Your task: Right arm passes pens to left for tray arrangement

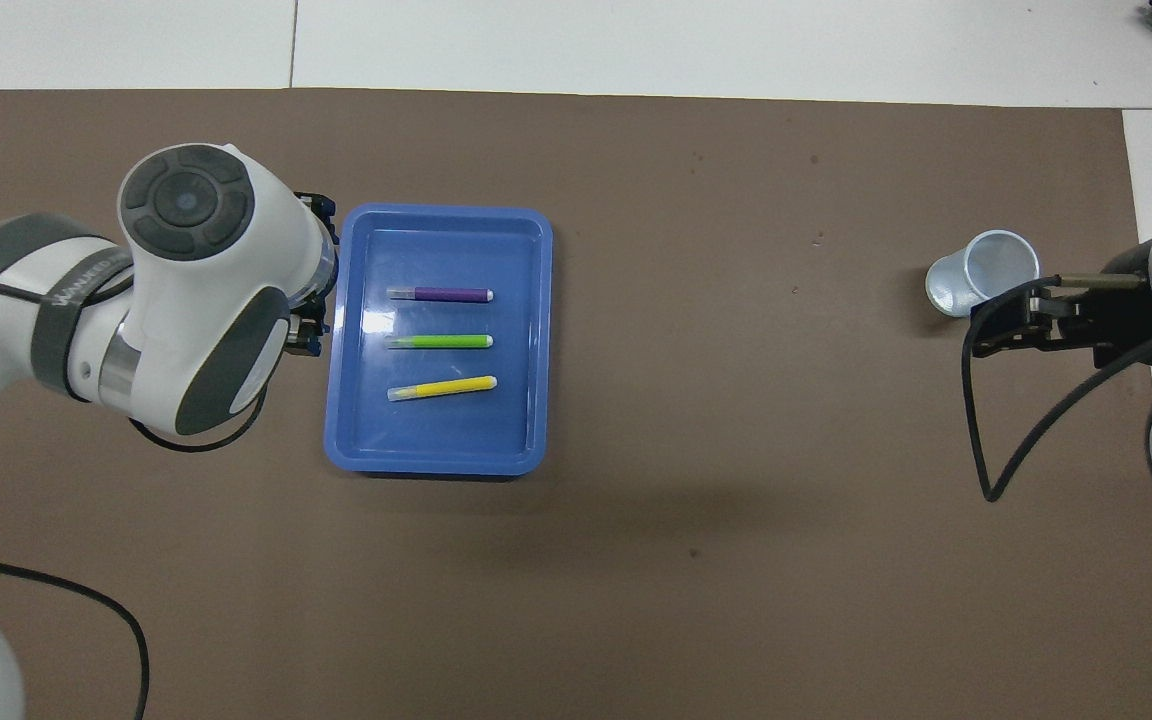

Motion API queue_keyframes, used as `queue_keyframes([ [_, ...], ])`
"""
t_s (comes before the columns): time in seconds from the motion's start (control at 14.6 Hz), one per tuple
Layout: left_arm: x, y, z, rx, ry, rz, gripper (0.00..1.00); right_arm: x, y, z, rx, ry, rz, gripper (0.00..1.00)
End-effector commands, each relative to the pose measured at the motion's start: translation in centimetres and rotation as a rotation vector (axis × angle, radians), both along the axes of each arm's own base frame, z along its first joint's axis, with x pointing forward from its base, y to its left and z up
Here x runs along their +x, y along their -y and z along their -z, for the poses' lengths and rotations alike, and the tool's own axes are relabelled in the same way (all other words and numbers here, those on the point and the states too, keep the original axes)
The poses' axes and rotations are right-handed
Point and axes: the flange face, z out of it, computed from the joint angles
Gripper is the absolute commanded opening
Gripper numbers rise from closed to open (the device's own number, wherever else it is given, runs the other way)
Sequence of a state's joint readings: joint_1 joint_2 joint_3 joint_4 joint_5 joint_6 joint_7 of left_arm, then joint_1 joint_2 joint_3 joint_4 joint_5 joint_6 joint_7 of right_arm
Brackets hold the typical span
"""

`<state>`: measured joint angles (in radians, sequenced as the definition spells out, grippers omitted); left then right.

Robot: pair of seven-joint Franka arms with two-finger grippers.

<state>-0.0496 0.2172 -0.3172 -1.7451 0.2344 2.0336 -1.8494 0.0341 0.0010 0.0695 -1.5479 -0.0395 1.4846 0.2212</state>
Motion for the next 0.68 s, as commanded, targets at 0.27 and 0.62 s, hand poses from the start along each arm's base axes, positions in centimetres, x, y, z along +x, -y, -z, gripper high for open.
queue_keyframes([
  [0.27,-0.7,-6.7,-7.6,0.010,-0.076,0.224,1.00,-0.6,-0.1,0.0,-0.006,0.016,0.003,1.00],
  [0.62,-3.5,-14.0,-12.7,-0.008,-0.140,0.492,1.00,-0.5,-0.2,-0.2,-0.005,0.020,-0.006,1.00],
])
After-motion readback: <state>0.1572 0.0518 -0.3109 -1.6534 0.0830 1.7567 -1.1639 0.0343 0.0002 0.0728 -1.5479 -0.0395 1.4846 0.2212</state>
